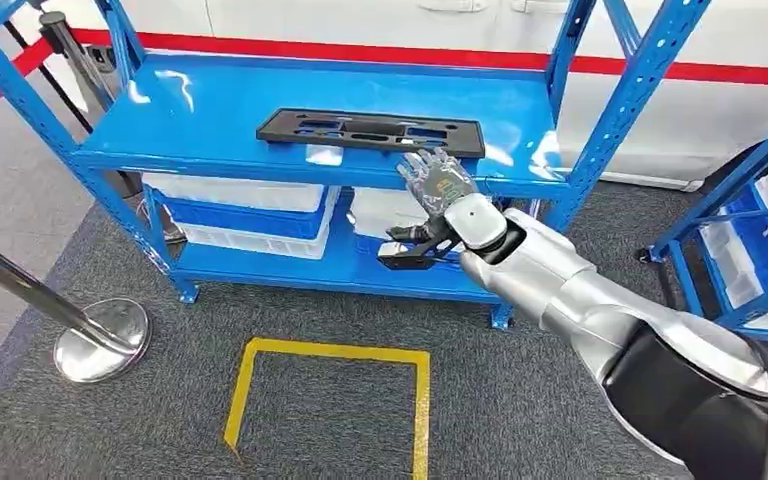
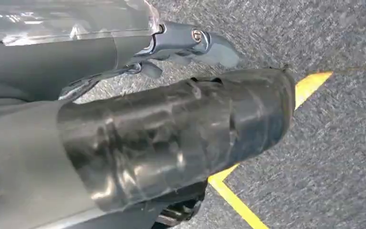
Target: Take the parts from the cabinet and place them on the table.
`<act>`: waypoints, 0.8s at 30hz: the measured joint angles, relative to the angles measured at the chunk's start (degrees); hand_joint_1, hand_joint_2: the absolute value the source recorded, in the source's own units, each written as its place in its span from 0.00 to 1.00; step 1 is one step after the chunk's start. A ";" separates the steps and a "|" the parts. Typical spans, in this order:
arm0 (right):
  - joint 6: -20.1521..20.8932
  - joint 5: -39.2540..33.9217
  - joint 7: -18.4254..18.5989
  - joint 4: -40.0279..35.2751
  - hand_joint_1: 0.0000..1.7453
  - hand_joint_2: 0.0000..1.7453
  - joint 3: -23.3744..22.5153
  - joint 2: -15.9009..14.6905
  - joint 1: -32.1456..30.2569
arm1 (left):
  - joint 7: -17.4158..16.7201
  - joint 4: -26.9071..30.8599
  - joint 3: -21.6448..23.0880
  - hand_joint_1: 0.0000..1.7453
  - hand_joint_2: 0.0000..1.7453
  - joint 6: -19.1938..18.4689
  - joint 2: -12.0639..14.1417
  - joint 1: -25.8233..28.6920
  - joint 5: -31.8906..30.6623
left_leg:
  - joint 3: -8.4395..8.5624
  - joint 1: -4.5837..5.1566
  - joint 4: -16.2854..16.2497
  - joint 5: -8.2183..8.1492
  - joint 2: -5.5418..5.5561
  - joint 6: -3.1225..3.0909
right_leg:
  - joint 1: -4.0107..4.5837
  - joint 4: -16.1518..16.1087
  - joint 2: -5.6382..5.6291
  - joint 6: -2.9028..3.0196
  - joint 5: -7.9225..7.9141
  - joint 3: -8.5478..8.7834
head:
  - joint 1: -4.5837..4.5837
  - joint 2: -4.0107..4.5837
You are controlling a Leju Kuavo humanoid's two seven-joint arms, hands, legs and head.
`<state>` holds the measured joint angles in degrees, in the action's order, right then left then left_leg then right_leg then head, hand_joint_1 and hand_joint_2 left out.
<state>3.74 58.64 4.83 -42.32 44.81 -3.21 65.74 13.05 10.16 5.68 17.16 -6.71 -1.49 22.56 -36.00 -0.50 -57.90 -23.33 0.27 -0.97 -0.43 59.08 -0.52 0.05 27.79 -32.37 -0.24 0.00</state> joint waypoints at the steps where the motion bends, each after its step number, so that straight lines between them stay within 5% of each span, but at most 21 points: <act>1: 0.00 0.02 0.00 -0.09 0.00 0.00 -0.04 -0.13 0.04 | 0.04 -0.02 0.02 0.00 0.00 0.35 0.00 0.16 -0.28 | 0.66 -0.31 0.76 0.20 -0.18 -0.24 | -0.22 1.05 0.10 -0.21 1.03 -0.33 | -0.04 0.00; 3: 0.13 0.13 0.06 -0.06 0.00 0.00 -0.20 -0.31 0.27 | 0.43 -0.02 0.04 0.00 0.00 1.15 0.07 0.10 -0.85 | 0.85 -0.24 0.95 0.13 -0.23 -0.75 | -0.21 7.27 0.20 -0.29 4.28 -3.41 | -0.02 0.00; 4: 0.28 0.17 0.07 -0.06 0.00 0.00 -0.20 -0.39 0.15 | 0.65 -0.02 0.11 0.00 0.00 1.68 0.11 0.03 -1.16 | 0.86 -0.18 0.91 -0.02 -0.23 -0.96 | -0.31 13.03 0.21 -0.40 6.56 -6.40 | -0.02 0.00; 6: 0.48 0.26 0.09 -0.09 0.00 0.00 -0.20 -0.44 -0.20 | 0.77 -0.02 0.26 0.00 0.00 2.45 0.15 -0.06 -1.64 | 0.90 -0.15 0.80 -0.15 -0.22 -1.08 | -0.41 17.98 0.23 -0.61 7.17 -9.54 | -0.02 0.00; 7: 0.61 0.28 0.09 -0.09 0.00 0.00 -0.20 -0.59 -0.24 | 0.85 -0.02 0.35 0.00 0.00 2.45 0.15 -0.06 -1.68 | 1.00 -0.16 0.66 -0.33 -0.12 -1.04 | -0.51 16.52 0.24 -0.68 5.20 -9.34 | 0.00 0.00; 10: 0.72 0.59 0.18 -0.37 0.00 0.00 -0.28 -0.72 0.08 | 0.79 -0.02 0.57 0.00 0.00 2.62 0.13 0.12 -2.12 | 1.12 -0.19 -0.41 -1.29 0.02 -0.49 | -0.71 2.75 0.36 -0.30 -2.58 -3.77 | 0.00 0.00; 14: 0.92 0.90 0.20 -0.65 0.00 0.00 -0.29 -0.76 0.13 | 0.63 -0.02 0.59 0.00 0.00 2.51 0.15 -0.08 -1.97 | 0.69 0.09 -0.73 -1.31 0.07 0.48 | -0.13 1.56 0.15 0.21 -1.52 -3.16 | -0.04 0.00; 16: 0.92 1.05 0.24 -0.76 0.00 0.00 -0.31 -0.92 0.25 | 0.59 -0.02 0.57 0.00 0.00 2.36 0.22 0.05 -1.73 | 0.50 -0.13 -1.39 -2.08 -0.03 1.09 | -0.62 0.72 0.26 1.00 -1.88 -2.57 | -0.02 0.00; 18: 0.94 1.05 0.26 -0.85 0.00 0.00 -0.31 -0.90 0.40 | 0.77 -0.02 0.57 0.00 0.00 2.38 0.22 0.07 -1.73 | -1.76 -0.19 -6.87 -5.37 -0.06 1.59 | -0.66 0.59 0.24 1.55 -1.89 -2.43 | -0.04 0.00; 19: 1.00 1.05 0.17 -0.94 0.00 0.00 -0.31 -0.87 0.31 | 0.77 -0.02 0.57 0.00 0.00 2.38 0.22 0.03 -1.66 | -4.23 -0.28 -12.03 -7.61 -0.07 1.84 | -0.60 0.60 0.23 1.58 -1.86 -2.41 | -0.04 0.00; 21: 1.20 1.05 0.17 -0.92 0.00 0.00 -0.31 -0.87 0.14 | 0.63 -0.02 0.59 0.00 0.00 2.36 0.17 -0.02 -1.59 | -7.87 -0.29 -18.67 -9.44 -0.08 2.02 | -0.50 0.65 0.23 1.68 -1.79 -2.40 | -0.02 0.00; 23: 1.20 1.05 0.17 -0.94 0.00 0.00 -0.31 -0.87 0.14 | 0.63 -0.02 0.59 0.00 0.00 2.36 0.20 0.07 -1.59 | -6.79 -0.29 -15.44 -6.26 -0.08 1.86 | -0.49 0.73 0.18 1.64 -1.56 -2.17 | -0.04 0.00; 24: 1.20 1.07 0.17 -0.96 0.00 0.00 -0.31 -0.85 0.15 | 0.63 -0.02 0.57 0.00 0.00 2.36 0.22 0.08 -1.59 | -4.03 -0.28 -9.78 -2.93 -0.08 1.60 | -0.49 0.77 0.15 1.51 -1.33 -1.86 | -0.04 0.00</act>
<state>4.94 59.71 5.01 -43.28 44.50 -4.07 65.89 13.68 10.14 6.25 19.52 -6.49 -1.42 20.96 -40.02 -0.79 -67.68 -26.26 0.19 0.64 -0.92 59.84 -0.37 1.56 26.46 -34.24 -0.28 0.00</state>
